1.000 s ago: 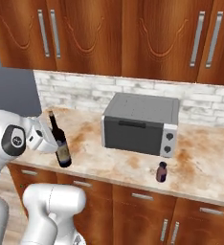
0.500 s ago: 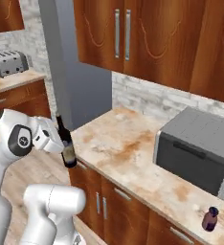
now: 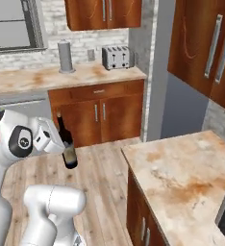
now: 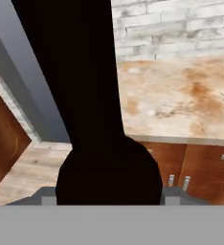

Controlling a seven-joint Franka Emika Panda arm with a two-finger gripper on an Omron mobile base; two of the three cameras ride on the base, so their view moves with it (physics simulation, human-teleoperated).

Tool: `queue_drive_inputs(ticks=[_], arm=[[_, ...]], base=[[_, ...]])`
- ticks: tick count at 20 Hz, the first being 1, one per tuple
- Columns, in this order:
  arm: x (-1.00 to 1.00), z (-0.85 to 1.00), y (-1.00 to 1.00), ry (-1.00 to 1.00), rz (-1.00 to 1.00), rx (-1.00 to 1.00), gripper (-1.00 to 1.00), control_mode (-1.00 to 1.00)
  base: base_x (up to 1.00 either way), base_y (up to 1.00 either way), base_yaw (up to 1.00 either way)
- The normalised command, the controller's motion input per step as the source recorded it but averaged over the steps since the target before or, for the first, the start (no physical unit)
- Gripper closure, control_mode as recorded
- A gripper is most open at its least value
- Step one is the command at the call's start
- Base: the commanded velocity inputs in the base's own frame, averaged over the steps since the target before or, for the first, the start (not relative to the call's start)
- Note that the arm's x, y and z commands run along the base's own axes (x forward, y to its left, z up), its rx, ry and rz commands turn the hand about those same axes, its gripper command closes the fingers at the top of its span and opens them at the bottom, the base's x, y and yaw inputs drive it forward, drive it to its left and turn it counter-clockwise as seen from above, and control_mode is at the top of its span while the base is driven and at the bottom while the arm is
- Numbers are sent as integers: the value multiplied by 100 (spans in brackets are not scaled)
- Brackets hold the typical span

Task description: There is a wine glass and glass cup on the dining counter. Place the wine bottle next to the wine glass and the juice bottle next to the glass cup.

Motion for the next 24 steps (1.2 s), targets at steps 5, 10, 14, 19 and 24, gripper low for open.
queue_drive_inputs(ticks=[5,10,14,19,24], arm=[[0,0,0,0,0,0,100,100],[0,0,0,0,0,0,100,100],[0,0,0,0,0,0,100,100],[0,0,0,0,0,0,100,100],[0,0,0,0,0,0,100,100]], base=[[0,-1,77],[0,-3,80],[0,-3,81],[0,-4,80],[0,-4,78]])
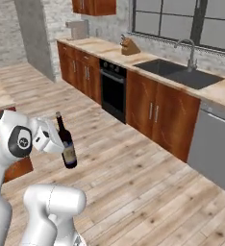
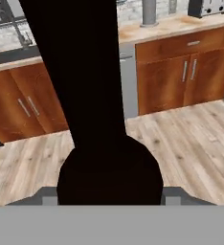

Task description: There is a wine glass and glass cup on the dining counter. Place the wine bottle next to the wine glass and the juice bottle next to the glass cup.

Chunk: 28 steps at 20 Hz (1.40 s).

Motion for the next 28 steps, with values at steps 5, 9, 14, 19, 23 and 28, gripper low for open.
queue_drive_inputs(ticks=[5,9,14,19,23,28], arm=[[0,0,0,0,0,0,100,100],[0,0,0,0,0,0,100,100],[0,0,0,0,0,0,100,100],[0,0,0,0,0,0,100,100],[0,0,0,0,0,0,100,100],[0,0,0,0,0,0,100,100]], base=[[0,-7,72],[5,-10,66],[21,-18,48],[46,-26,28],[54,-30,24],[60,-36,22]])
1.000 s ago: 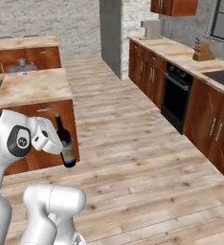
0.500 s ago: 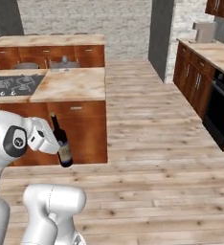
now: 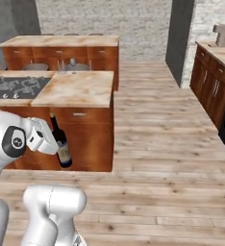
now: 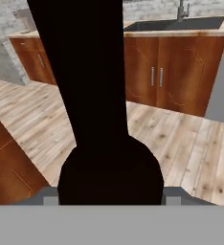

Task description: There is a wine glass and glass cup on the dining counter. Place the wine bottle next to the wine glass and the juice bottle next to the glass cup.

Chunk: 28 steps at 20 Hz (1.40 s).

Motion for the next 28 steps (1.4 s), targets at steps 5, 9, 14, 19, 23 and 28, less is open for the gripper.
queue_drive_inputs(ticks=[5,9,14,19,23,28], arm=[[0,0,0,0,0,0,100,100],[0,0,0,0,0,0,100,100],[0,0,0,0,0,0,100,100],[0,0,0,0,0,0,100,100],[0,0,0,0,0,0,100,100],[0,0,0,0,0,0,100,100]], base=[[56,-42,18],[55,-46,14],[50,-47,14],[48,-47,13],[48,-48,13],[47,-48,12]])
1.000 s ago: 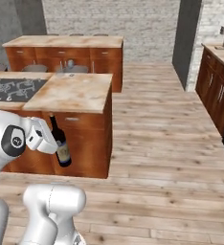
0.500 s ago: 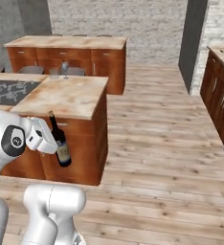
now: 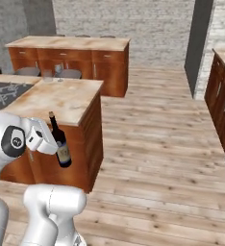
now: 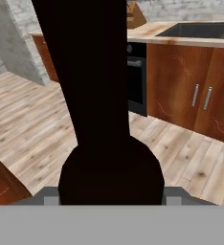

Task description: There is a wine glass and glass cup on the dining counter. Place the wine bottle next to the wine glass and the juice bottle next to the glass cup.

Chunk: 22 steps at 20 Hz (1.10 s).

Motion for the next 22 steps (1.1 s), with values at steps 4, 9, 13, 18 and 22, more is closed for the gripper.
queue_drive_inputs(ticks=[4,9,13,18,22], arm=[[0,0,0,0,0,0,100,100],[0,0,0,0,0,0,100,100],[0,0,0,0,0,0,100,100],[0,0,0,0,0,0,100,100],[0,0,0,0,0,0,100,100]], base=[[47,-48,11],[48,-47,12],[48,-47,12],[48,-47,12],[49,-47,11]])
